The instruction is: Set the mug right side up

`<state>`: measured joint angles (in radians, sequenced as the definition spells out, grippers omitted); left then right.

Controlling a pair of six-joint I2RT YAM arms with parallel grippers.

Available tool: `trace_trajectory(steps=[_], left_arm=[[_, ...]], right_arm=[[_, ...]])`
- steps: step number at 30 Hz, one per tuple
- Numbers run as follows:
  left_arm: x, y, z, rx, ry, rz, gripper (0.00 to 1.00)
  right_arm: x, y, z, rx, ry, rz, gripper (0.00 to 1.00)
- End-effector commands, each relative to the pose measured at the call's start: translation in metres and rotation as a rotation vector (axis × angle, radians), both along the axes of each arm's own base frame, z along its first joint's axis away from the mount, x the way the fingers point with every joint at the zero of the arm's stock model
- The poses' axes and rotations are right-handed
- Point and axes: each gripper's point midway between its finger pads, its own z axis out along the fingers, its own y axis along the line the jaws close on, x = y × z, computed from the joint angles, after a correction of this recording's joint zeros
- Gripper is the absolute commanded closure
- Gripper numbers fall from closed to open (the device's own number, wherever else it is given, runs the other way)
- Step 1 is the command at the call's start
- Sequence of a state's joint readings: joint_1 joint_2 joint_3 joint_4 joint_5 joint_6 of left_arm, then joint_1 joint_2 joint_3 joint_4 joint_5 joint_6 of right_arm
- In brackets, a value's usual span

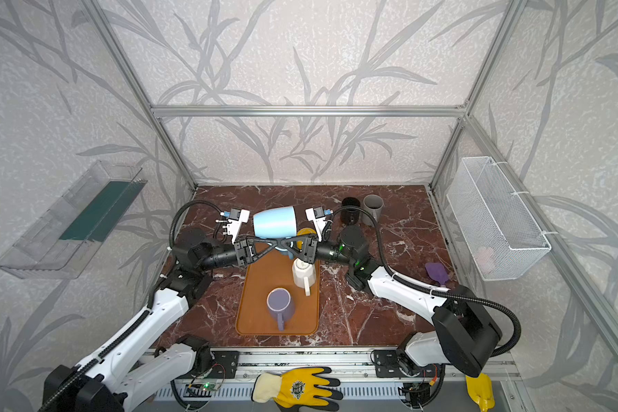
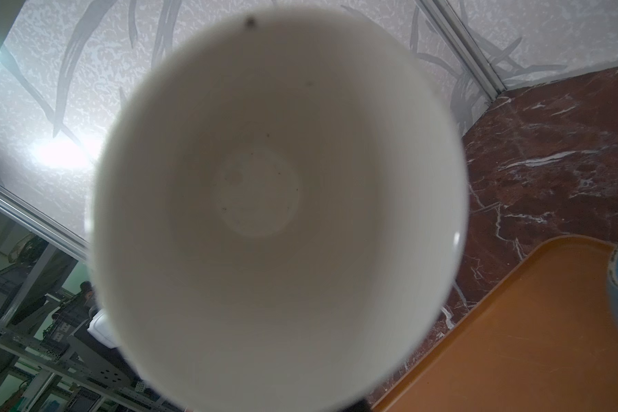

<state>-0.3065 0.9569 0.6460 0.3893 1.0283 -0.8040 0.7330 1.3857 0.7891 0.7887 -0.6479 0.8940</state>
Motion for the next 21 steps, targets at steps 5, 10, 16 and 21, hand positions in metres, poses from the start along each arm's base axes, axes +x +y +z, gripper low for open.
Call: trace_trajectory(steps=[5,10,16,21], left_arm=[[-0.0124,-0.0025,0.0128,-0.019,-0.075,-0.044,0.97],[-0.0128,-0.0023,0.0133,-0.019,-0.077,-0.045,0.97],[-0.0119,-0.0023,0.0107,-0.015,-0.068,-0.041,0.95],[-0.0112,-0.0015,0.0082,0.005,-0.064,-0.032,0.78]], right_arm=[[-0.0070,0.0051,0.0502,0.113,-0.122,0.034,0.78],[-0.0074,0.0055,0.0515,0.121,-0.125,0.037,0.80],[-0.0057,0.0032,0.0521,0.120,-0.122,0.016,0.94],[-0.0038,-0.0015,0.0519,0.090,-0.133,-0.022,1.00]])
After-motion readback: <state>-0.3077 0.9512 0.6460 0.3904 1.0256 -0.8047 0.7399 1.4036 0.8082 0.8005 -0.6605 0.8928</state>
